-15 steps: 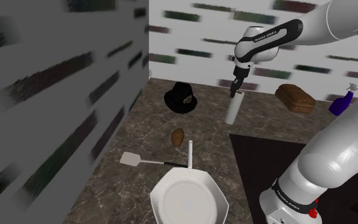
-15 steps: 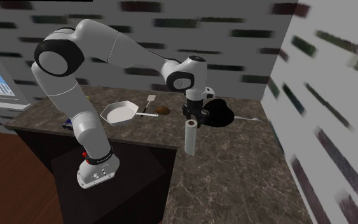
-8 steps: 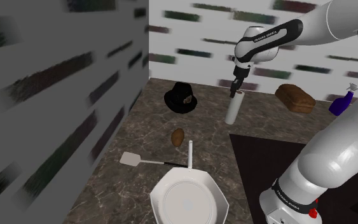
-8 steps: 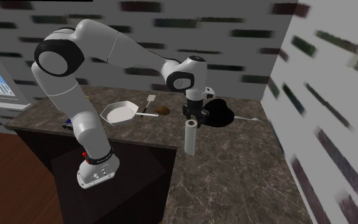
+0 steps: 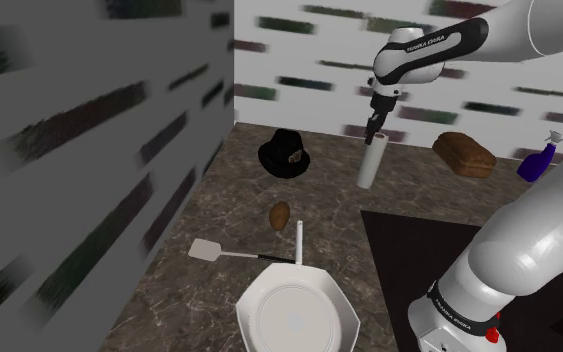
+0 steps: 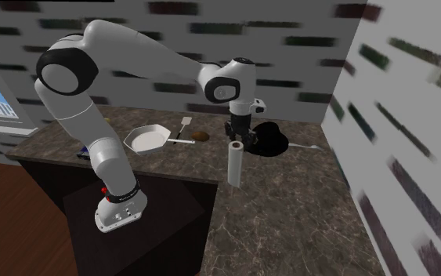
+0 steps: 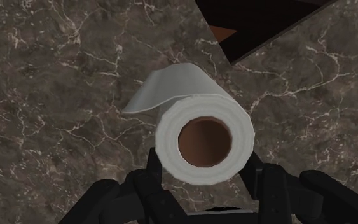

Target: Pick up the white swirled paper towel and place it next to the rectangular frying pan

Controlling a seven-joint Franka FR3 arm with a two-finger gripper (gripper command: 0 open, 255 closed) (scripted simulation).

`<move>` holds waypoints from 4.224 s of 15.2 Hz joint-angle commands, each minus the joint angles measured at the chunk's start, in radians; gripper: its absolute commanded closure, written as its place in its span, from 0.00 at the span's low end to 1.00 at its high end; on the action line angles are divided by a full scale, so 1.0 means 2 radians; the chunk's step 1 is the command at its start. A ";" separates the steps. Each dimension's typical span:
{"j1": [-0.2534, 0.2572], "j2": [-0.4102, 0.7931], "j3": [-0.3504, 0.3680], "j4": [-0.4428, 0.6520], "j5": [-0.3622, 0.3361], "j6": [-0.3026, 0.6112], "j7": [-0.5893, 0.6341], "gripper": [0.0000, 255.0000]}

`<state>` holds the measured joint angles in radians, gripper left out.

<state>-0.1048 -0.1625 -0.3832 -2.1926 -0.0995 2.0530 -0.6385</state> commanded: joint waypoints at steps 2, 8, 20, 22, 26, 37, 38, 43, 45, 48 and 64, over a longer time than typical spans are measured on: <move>0.000 -0.007 0.002 0.015 -0.001 -0.022 0.001 1.00; 0.001 -0.016 0.005 0.047 -0.003 -0.062 0.002 1.00; 0.003 -0.022 0.009 0.122 -0.002 -0.143 0.001 1.00; 0.004 -0.021 0.010 0.136 -0.001 -0.156 0.000 1.00; 0.004 -0.018 0.010 0.166 0.000 -0.183 -0.002 1.00; 0.006 -0.001 0.010 0.259 0.007 -0.259 -0.009 1.00; 0.006 0.002 0.010 0.268 0.008 -0.266 -0.010 1.00; 0.006 0.016 0.008 0.318 0.012 -0.303 -0.015 1.00; 0.006 0.023 0.007 0.340 0.015 -0.318 -0.017 1.00; 0.016 -0.002 0.024 0.319 0.008 -0.322 0.010 1.00; 0.076 -0.134 0.169 0.190 0.024 -0.336 0.217 1.00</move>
<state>0.0400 -0.4182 -0.0636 -1.8005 -0.0570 1.3829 -0.2308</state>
